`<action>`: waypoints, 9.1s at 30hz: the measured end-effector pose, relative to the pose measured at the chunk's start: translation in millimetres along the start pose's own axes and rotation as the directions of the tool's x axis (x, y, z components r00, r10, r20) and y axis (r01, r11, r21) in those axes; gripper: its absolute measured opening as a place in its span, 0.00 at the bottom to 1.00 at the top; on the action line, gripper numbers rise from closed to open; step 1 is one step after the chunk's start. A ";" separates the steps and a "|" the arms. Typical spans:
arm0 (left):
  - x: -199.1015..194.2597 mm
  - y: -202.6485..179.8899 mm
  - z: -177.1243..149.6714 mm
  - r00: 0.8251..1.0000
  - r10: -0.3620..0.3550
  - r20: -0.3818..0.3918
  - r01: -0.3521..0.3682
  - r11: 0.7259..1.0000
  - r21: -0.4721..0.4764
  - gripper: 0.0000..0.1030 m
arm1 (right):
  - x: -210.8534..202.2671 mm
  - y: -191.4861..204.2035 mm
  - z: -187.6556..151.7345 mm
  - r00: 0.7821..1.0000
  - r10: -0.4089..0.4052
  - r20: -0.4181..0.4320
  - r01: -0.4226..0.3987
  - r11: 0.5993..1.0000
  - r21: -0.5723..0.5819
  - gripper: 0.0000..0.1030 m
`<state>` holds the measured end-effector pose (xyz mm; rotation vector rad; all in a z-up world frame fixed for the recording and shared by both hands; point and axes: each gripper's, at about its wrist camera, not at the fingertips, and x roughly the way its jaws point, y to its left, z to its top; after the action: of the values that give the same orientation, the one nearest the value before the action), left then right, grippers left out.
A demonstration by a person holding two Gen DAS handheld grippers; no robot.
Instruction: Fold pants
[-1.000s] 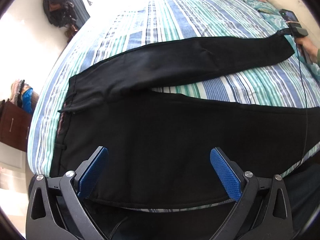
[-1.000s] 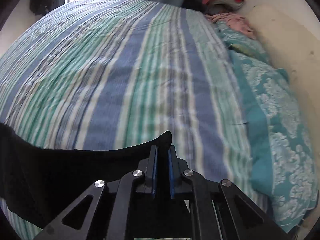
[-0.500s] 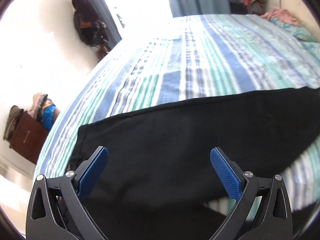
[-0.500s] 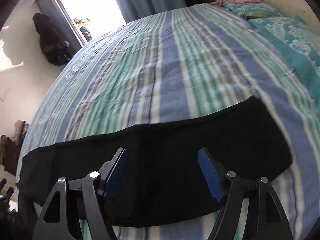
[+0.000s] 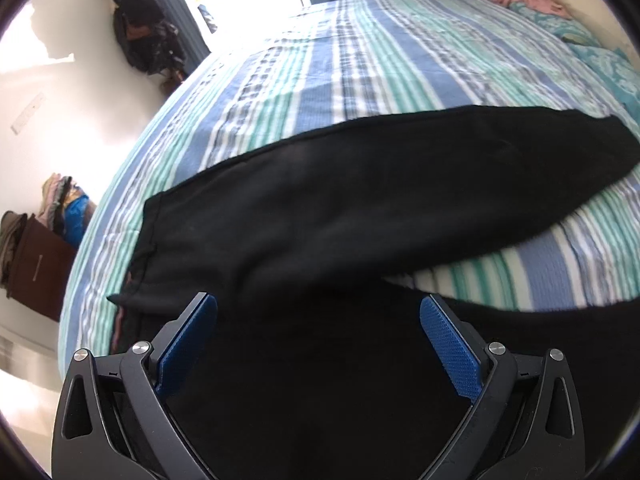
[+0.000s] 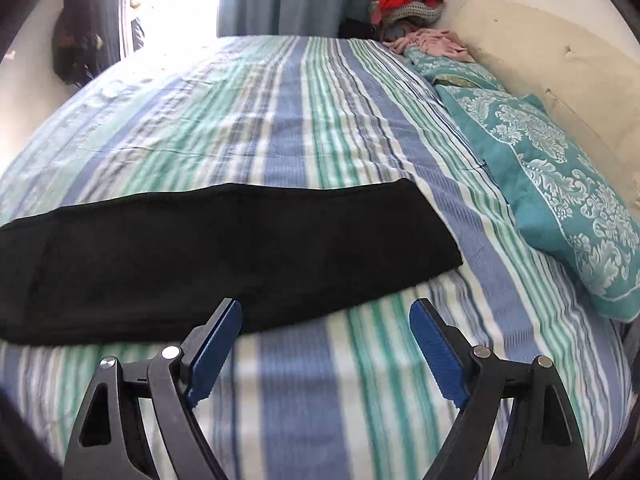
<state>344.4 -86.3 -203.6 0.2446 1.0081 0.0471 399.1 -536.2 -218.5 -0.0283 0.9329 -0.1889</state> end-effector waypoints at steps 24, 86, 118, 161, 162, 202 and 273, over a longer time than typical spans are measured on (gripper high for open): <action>-16.3 39.6 -94.2 0.991 0.029 -0.132 -0.047 0.989 -0.139 0.99 | -115.5 -16.7 -215.2 0.993 -0.082 -0.089 0.118 0.819 0.561 0.88; -12.3 36.7 -127.5 0.996 -0.014 -0.093 -0.002 0.986 -0.170 1.00 | -113.4 190.9 -196.7 0.966 0.257 -0.034 -0.259 0.961 -0.102 0.89; -10.8 34.7 -129.8 0.999 0.013 -0.053 -0.022 0.985 -0.173 1.00 | -103.7 197.9 -191.5 0.961 0.273 -0.053 -0.277 0.955 -0.108 0.89; -18.8 37.4 -111.8 0.997 -0.050 -0.059 0.041 0.989 -0.144 0.99 | -102.0 191.9 -188.3 0.957 0.287 -0.045 -0.290 0.954 -0.079 0.89; -21.7 36.5 -103.5 0.997 -0.059 -0.048 0.052 0.989 -0.136 0.99 | -102.0 189.6 -188.1 0.957 0.288 -0.044 -0.290 0.954 -0.071 0.89; 118.7 37.9 31.1 0.994 0.055 0.099 -0.027 0.962 -0.271 0.99 | 188.7 -109.5 100.3 0.963 0.013 -0.270 0.049 0.974 0.221 0.81; 3.3 58.0 -104.0 1.000 0.012 -0.010 -0.013 0.988 -0.157 0.99 | -55.9 -78.1 -189.7 0.946 0.167 0.277 -0.322 0.571 0.755 0.57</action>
<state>263.0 -10.6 -246.2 0.1071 1.0064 0.1388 203.1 -592.3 -278.8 0.9192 0.5906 -0.3260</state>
